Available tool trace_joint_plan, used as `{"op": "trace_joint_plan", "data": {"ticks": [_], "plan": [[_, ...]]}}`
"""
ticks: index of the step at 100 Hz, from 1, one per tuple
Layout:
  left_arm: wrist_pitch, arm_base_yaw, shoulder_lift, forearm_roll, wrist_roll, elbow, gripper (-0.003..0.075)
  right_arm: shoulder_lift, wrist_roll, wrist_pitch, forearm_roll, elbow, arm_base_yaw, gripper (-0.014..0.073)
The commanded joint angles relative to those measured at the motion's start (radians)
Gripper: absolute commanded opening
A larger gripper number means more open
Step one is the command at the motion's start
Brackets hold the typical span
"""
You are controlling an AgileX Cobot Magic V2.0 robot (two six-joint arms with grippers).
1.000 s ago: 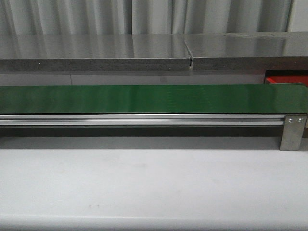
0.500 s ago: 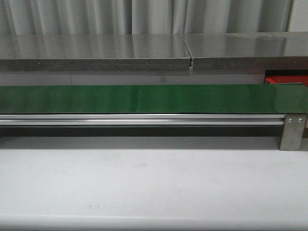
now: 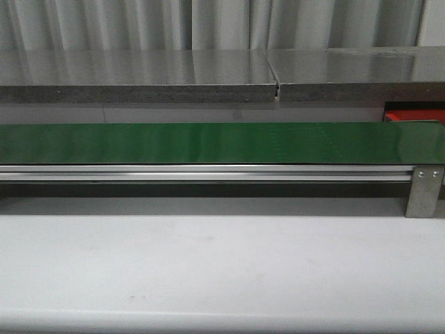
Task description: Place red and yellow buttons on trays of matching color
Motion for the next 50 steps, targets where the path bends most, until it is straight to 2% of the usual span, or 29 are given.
{"op": "trace_joint_plan", "data": {"ticks": [1, 25, 50], "plan": [[-0.005, 0.054, -0.079, -0.013, -0.016, -0.018, 0.065, -0.016, -0.004, -0.082, -0.008, -0.021, 0.005, -0.0118], [-0.059, 0.182, -0.156, -0.026, -0.016, 0.092, 0.065, -0.016, -0.004, -0.082, -0.008, -0.021, 0.005, -0.0118], [-0.144, 0.247, -0.132, -0.024, -0.016, 0.253, 0.065, -0.016, -0.004, -0.082, -0.008, -0.021, 0.005, -0.0118]]}}
